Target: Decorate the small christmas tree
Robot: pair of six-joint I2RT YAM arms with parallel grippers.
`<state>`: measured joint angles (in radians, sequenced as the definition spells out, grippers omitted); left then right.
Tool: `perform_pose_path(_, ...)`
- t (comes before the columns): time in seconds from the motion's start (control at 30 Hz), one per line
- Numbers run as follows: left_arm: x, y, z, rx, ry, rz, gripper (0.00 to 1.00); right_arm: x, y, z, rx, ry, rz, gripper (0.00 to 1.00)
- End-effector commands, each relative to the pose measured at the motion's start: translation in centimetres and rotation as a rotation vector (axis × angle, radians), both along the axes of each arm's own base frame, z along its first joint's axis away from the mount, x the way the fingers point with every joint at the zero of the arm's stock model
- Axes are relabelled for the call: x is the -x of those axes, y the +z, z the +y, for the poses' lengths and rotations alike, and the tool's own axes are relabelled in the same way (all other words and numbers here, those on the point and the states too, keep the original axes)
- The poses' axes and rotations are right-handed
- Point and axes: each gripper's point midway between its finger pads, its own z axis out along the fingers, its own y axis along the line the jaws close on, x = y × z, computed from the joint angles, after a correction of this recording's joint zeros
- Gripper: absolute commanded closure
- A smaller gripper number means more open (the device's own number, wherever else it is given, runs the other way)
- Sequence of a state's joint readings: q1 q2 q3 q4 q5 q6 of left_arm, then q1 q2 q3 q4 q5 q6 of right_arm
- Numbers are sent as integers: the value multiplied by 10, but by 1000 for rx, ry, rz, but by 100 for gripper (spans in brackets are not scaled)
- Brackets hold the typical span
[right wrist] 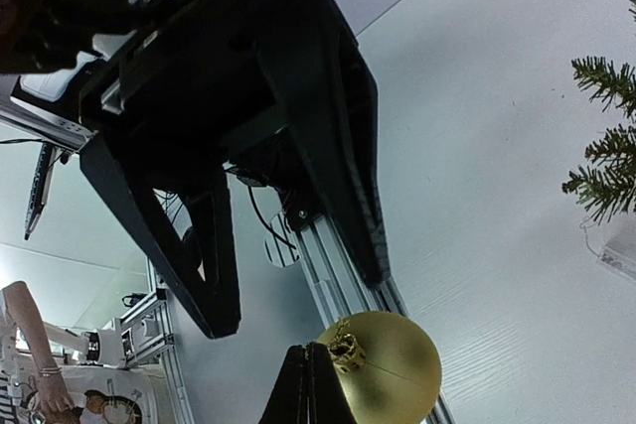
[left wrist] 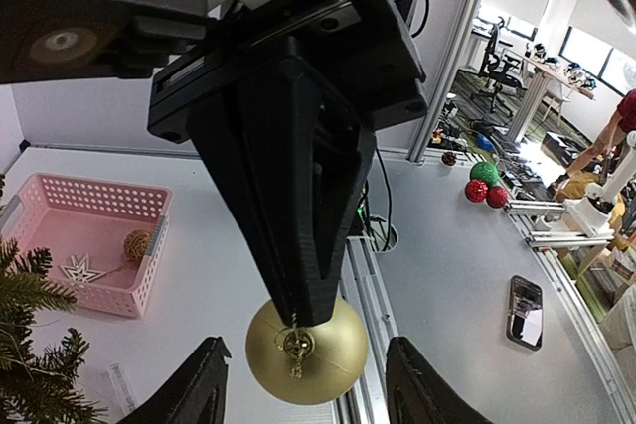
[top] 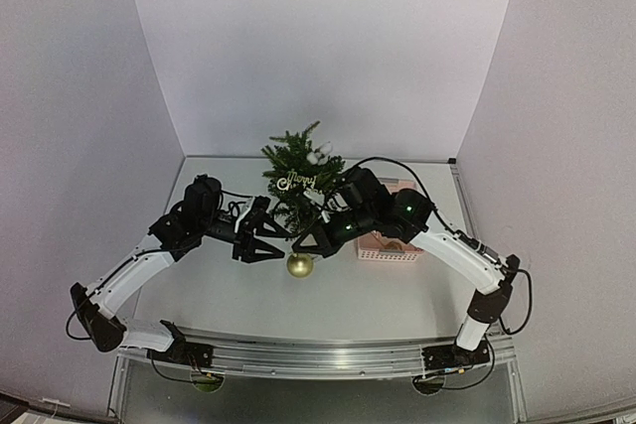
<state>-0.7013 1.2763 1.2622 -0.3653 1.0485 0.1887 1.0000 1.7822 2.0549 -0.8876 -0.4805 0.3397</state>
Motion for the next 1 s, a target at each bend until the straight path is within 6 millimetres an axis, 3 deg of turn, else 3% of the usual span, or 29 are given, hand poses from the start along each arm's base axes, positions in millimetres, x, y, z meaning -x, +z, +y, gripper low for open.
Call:
perform_pose_path(0.0, 11, 12, 8, 66, -19, -160, 49, -14, 15, 17, -50, -5, -76, 100)
perform_pose_path(0.13, 14, 7, 10, 65, -32, -195, 57, -16, 20, 25, -81, 16, -92, 100)
perform_pose_path(0.3, 12, 6, 13, 52, -12, -207, 70, -2, 27, 25, -123, 96, -95, 100)
perform_pose_path(0.67, 14, 12, 15, 47, -21, -194, 64, 10, 32, 19, -148, 160, -104, 100)
perform_pose_path(0.97, 5, 19, 12, 56, 16, -196, 72, 12, 37, 15, -153, 153, -114, 100)
